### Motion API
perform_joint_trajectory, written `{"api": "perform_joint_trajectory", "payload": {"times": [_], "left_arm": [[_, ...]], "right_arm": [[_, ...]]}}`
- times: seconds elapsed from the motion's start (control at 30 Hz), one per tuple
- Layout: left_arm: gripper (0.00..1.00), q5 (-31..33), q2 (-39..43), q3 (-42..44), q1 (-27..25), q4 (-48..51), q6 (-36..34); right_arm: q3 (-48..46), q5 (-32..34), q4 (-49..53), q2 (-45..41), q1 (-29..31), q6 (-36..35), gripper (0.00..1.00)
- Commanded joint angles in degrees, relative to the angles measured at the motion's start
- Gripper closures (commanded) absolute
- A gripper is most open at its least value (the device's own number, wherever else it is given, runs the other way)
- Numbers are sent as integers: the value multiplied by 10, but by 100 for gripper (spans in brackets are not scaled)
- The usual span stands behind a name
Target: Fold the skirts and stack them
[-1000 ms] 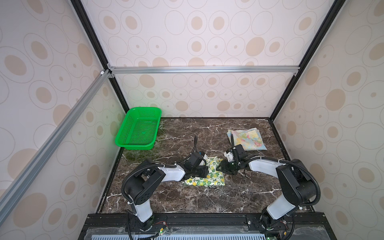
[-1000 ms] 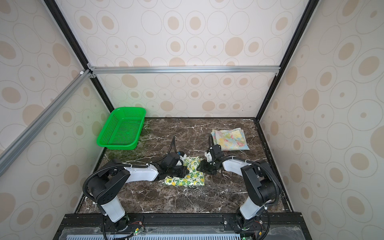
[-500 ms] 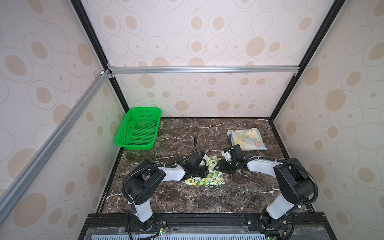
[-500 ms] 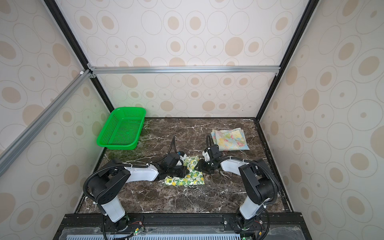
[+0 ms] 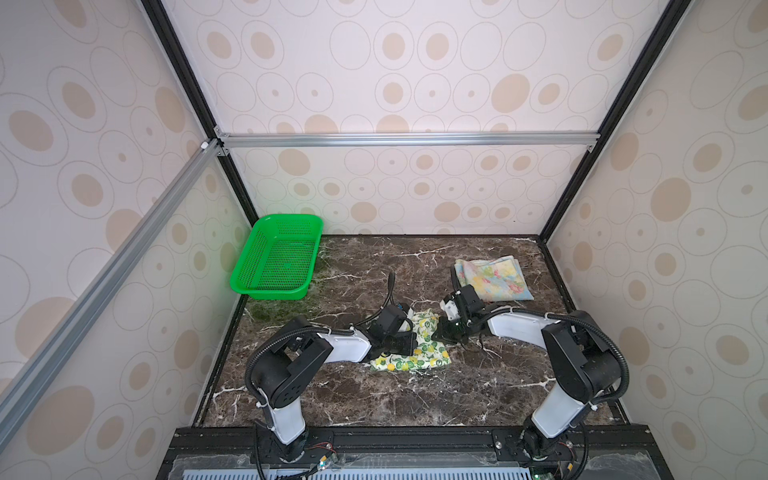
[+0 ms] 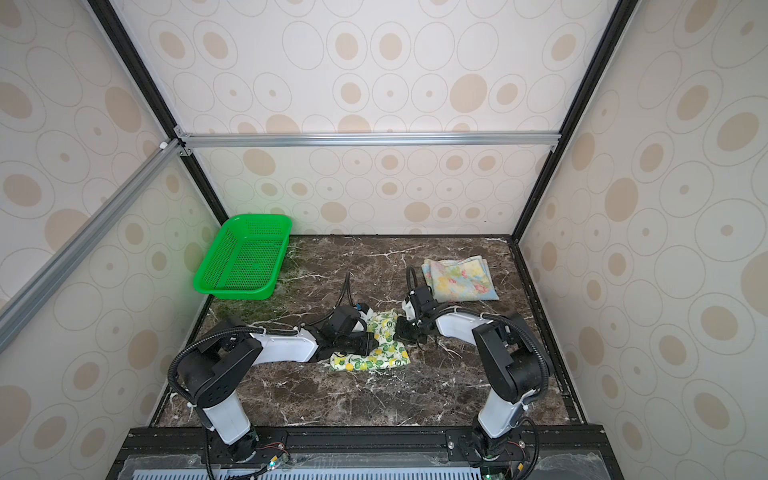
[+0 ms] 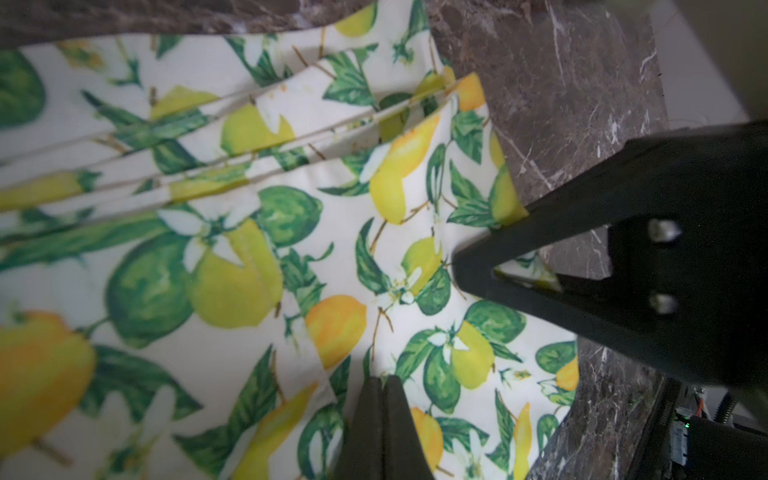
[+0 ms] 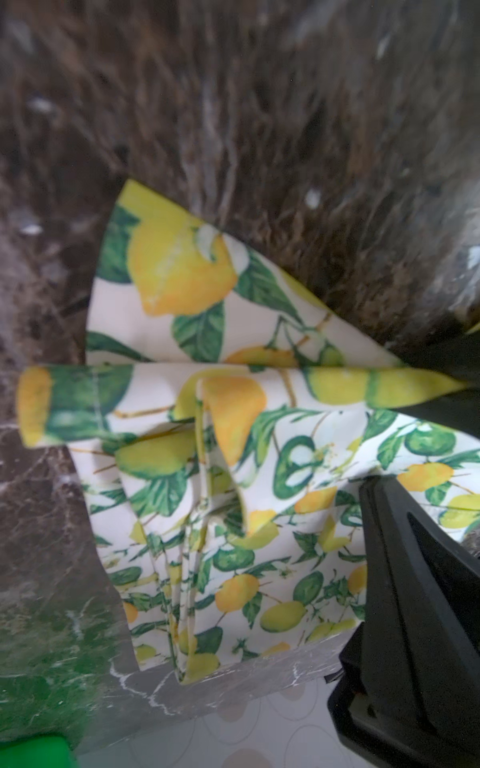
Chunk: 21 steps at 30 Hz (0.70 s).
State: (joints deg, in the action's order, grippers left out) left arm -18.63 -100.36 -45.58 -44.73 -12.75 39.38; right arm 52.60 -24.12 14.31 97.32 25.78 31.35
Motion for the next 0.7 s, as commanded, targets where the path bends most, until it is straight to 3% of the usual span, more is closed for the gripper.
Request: {"api": "perform_joint_trajectory", "payload": {"times": [0.0, 0.47, 0.67], "left_arm": [[100, 21, 33, -13, 3, 19, -6], [100, 38, 82, -3, 14, 43, -13], [100, 41, 86, 4, 16, 40, -8]], "right_arm": [[62, 15, 86, -1, -25, -74, 100], [280, -27, 239, 77, -139, -265, 100], [365, -43, 288, 117, -177, -310, 100]]}}
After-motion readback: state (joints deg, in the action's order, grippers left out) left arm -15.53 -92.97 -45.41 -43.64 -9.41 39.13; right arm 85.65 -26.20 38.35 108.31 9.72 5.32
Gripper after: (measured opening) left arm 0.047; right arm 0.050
